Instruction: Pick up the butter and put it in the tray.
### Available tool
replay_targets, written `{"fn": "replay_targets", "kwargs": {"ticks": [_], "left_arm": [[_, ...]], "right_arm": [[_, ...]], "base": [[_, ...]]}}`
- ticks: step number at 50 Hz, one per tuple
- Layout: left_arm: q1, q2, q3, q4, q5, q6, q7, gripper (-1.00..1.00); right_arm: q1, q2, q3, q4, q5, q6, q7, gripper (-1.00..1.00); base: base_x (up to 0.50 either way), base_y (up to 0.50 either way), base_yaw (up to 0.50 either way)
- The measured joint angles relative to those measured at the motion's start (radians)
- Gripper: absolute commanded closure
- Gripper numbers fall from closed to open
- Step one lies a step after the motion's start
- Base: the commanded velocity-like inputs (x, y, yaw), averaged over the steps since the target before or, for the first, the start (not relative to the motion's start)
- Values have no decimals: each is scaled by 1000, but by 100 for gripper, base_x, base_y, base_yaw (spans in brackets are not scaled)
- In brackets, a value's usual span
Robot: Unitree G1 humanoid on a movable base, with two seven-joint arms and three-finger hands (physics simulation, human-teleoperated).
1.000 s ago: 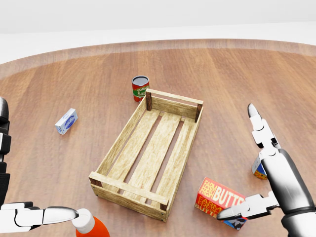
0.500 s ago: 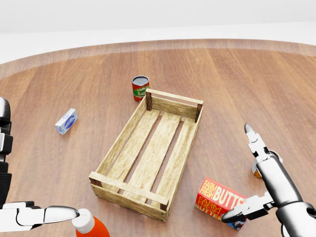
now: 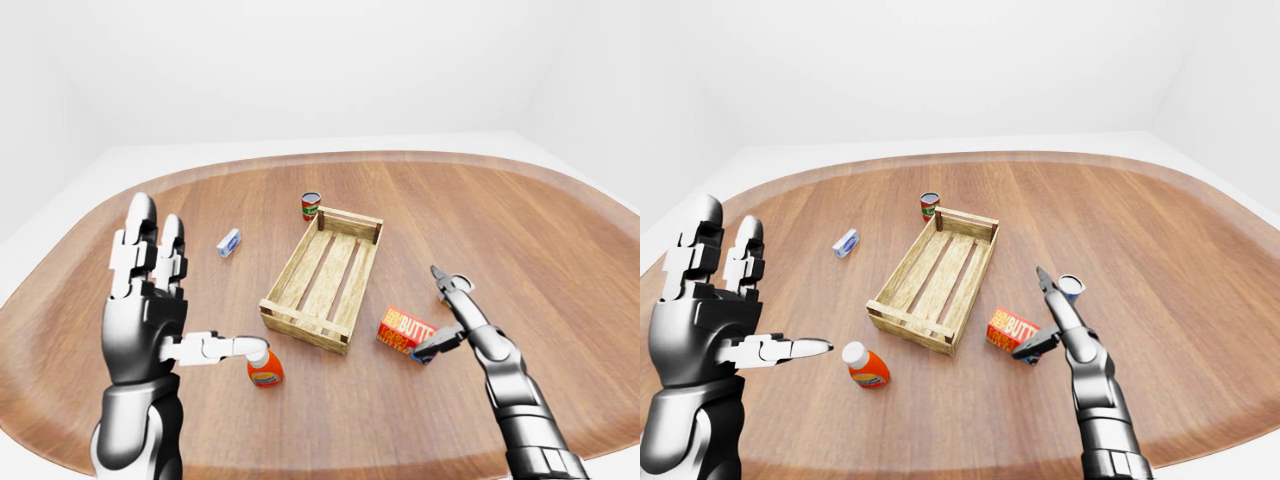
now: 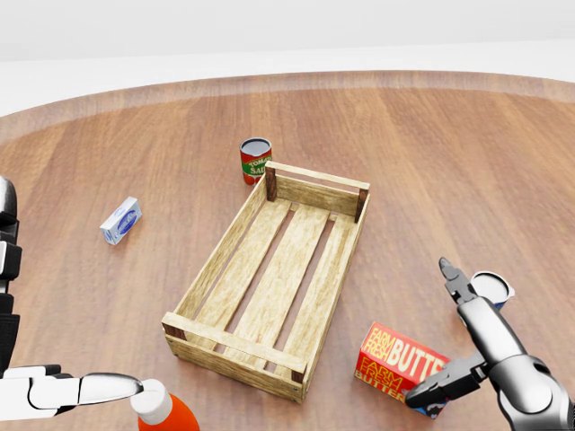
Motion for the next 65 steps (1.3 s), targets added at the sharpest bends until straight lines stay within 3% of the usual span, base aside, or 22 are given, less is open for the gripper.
{"fn": "replay_targets", "kwargs": {"ticks": [25, 65], "left_arm": [[-4, 1, 2, 6, 0, 0, 1, -100], [-6, 2, 1, 12, 3, 0, 3, -100]], "right_arm": [[-165, -38, 58, 358, 0, 0, -19, -100], [-306, -30, 113, 659, -25, 0, -40, -100]], "base": [[0, 0, 0], [0, 0, 0]]}}
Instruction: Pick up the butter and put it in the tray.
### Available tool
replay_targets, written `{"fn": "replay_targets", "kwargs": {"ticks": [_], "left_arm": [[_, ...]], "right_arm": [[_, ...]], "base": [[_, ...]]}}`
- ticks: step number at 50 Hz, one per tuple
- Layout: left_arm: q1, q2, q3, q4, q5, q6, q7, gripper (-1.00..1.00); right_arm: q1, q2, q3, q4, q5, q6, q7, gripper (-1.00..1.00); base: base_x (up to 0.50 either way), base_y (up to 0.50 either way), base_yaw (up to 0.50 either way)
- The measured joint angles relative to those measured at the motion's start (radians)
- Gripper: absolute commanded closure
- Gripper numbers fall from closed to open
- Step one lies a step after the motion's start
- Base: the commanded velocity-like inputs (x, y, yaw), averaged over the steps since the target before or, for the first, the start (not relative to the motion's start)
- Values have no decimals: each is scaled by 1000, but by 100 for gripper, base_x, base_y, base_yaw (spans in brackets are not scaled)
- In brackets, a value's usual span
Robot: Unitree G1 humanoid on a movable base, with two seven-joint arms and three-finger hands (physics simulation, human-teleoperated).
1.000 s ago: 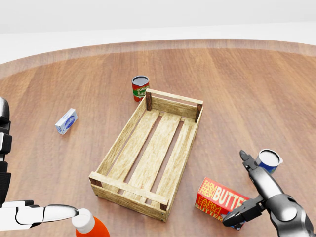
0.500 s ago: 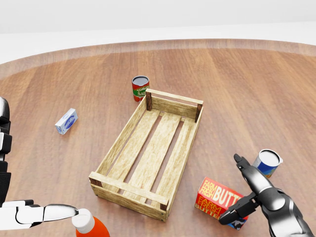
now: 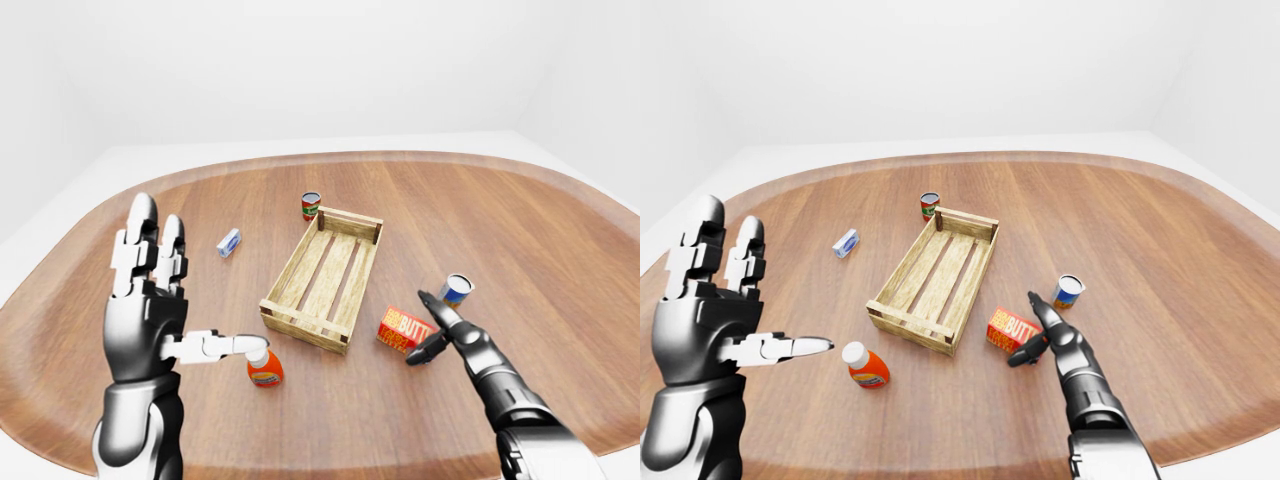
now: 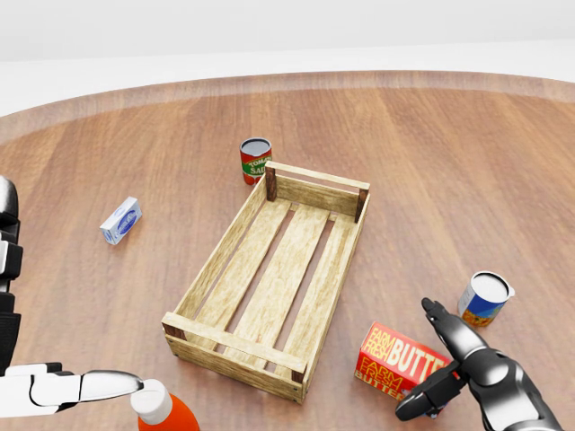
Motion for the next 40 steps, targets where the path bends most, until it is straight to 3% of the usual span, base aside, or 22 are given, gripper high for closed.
{"fn": "replay_targets", "kwargs": {"ticks": [23, 24, 25, 26, 27, 40], "left_arm": [[-2, 0, -4, 10, 4, 0, 4, -100], [-2, 0, -5, 10, 4, 0, 4, -100], [-2, 0, -5, 11, 4, 0, 4, -100], [-2, 0, -6, 11, 5, 0, 4, -100], [-2, 0, -6, 12, 5, 0, 5, -100], [1, -1, -9, 13, 8, 0, 5, -100]], "right_arm": [[-9, -2, 5, 43, -25, 0, -1, -100], [-9, -2, 5, 43, -25, 0, -1, -76], [-9, -2, 4, 44, -26, 0, -1, -7], [-8, -2, 4, 44, -28, 0, 0, -7], [-7, -2, 4, 44, -30, 0, 0, 100], [1, -7, -1, 49, -53, 0, 21, 100]], "base": [[0, 0, 0], [0, 0, 0], [0, 0, 0], [0, 0, 0], [0, 0, 0], [0, 0, 0]]}}
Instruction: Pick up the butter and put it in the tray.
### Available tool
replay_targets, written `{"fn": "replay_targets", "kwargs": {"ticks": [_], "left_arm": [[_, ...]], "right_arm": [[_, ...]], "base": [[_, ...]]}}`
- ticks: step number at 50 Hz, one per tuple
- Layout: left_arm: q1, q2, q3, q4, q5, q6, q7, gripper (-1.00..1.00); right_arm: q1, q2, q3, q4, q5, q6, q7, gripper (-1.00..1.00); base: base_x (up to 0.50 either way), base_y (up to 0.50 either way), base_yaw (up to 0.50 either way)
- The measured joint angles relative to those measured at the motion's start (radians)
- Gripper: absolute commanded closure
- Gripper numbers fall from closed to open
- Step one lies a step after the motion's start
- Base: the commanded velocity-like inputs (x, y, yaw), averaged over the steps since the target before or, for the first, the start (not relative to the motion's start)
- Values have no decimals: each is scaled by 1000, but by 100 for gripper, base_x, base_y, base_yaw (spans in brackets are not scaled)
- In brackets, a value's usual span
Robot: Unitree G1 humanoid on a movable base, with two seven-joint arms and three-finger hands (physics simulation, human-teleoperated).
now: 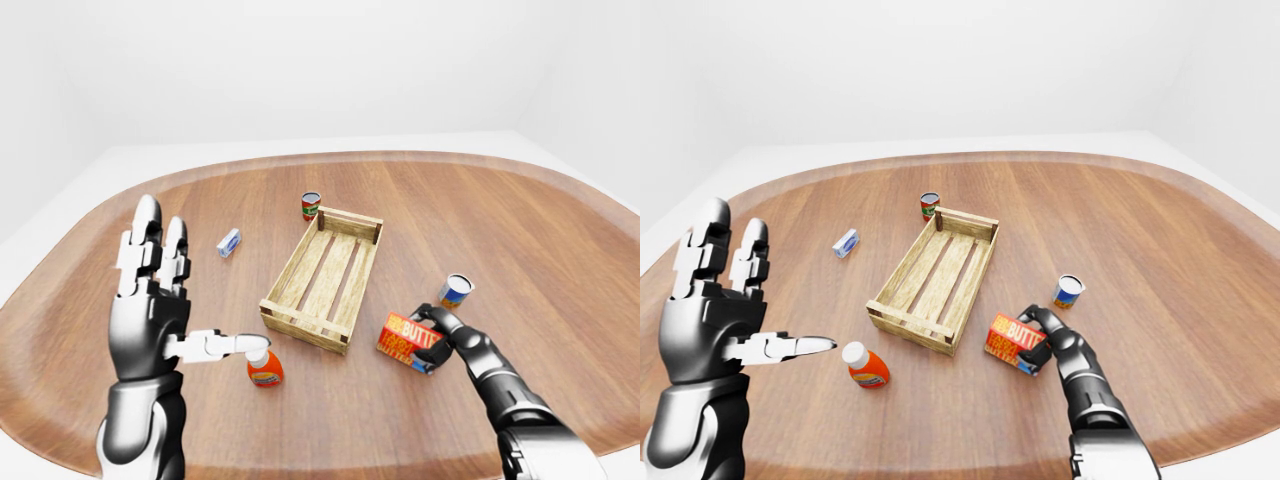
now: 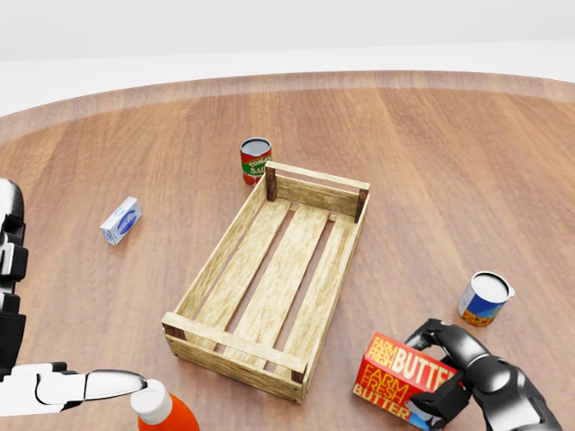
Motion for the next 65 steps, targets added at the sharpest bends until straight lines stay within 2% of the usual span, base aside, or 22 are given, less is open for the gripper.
{"fn": "replay_targets", "kwargs": {"ticks": [12, 21, 35, 44, 56, 65], "left_arm": [[1, 0, -3, 6, 3, 0, 0, -100], [0, 0, -1, 4, 2, 0, 0, -100], [2, 0, 1, -1, 1, 0, -1, -100], [1, 0, 3, -4, -1, 0, -1, -100], [-4, 1, 9, -8, -5, 0, 0, -100], [-7, 2, 8, -2, -4, 0, 2, -100]], "right_arm": [[4, 10, 7, -3, -22, 0, -13, 100], [47, 11, 19, -81, -28, 0, 28, 100], [161, 6, -11, -500, -66, 0, 164, 100], [188, 3, -40, -722, -93, 0, 245, 100], [127, 12, -37, -820, -117, 0, 286, 100], [-24, 33, -17, -677, -94, 0, 237, 100]], "base": [[0, 0, 0], [0, 0, 0], [0, 0, 0], [0, 0, 0], [0, 0, 0], [0, 0, 0]]}}
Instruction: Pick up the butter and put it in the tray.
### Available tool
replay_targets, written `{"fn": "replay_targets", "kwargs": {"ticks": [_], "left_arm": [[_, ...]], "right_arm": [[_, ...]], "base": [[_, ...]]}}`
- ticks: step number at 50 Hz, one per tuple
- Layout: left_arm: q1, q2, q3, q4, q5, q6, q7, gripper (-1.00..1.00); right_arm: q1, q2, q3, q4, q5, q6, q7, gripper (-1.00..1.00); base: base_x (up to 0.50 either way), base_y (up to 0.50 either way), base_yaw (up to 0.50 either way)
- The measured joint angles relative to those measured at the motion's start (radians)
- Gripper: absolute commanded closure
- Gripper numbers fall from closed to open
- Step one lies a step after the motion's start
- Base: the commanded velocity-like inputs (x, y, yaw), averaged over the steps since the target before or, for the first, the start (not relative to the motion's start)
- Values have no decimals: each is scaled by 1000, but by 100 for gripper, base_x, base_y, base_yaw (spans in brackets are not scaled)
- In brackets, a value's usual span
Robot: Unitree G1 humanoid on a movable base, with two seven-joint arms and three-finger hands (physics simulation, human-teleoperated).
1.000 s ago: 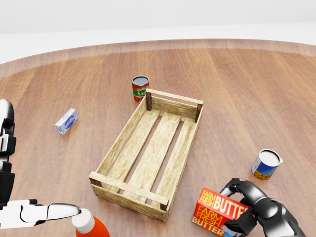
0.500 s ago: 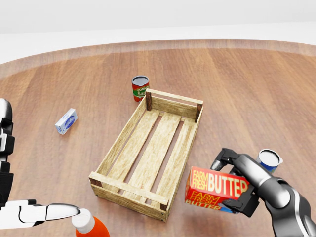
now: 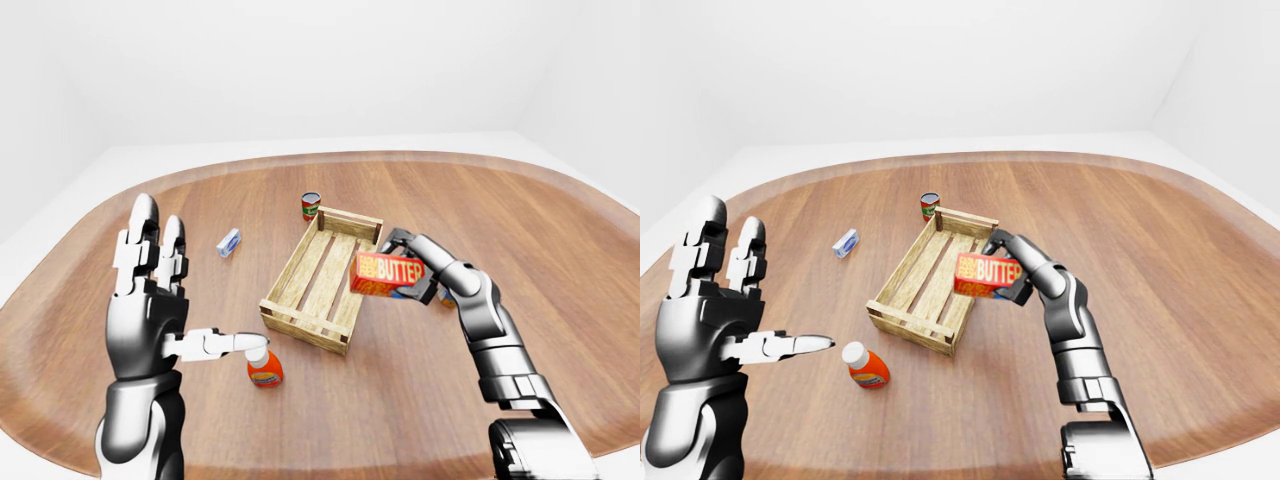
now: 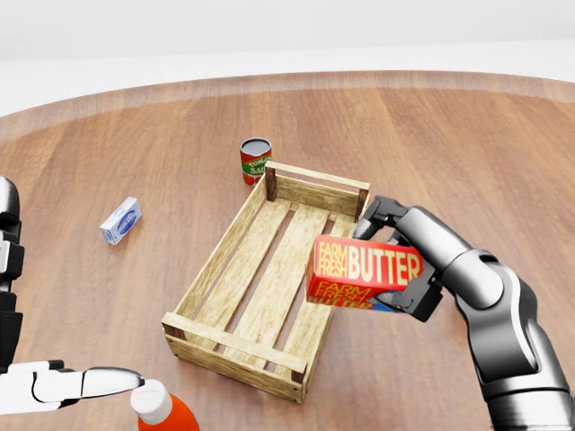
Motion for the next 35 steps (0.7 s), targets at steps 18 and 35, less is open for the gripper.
{"fn": "replay_targets", "kwargs": {"ticks": [18, 35], "left_arm": [[-5, 1, -9, 20, 8, 0, 6, -100], [-5, 2, -12, 27, 10, 0, 5, -100]], "right_arm": [[-335, 52, 44, 486, 103, 0, -186, 100], [-501, 141, 80, 719, 107, 0, -292, 100]], "base": [[0, 0, 0], [0, 0, 0]]}}
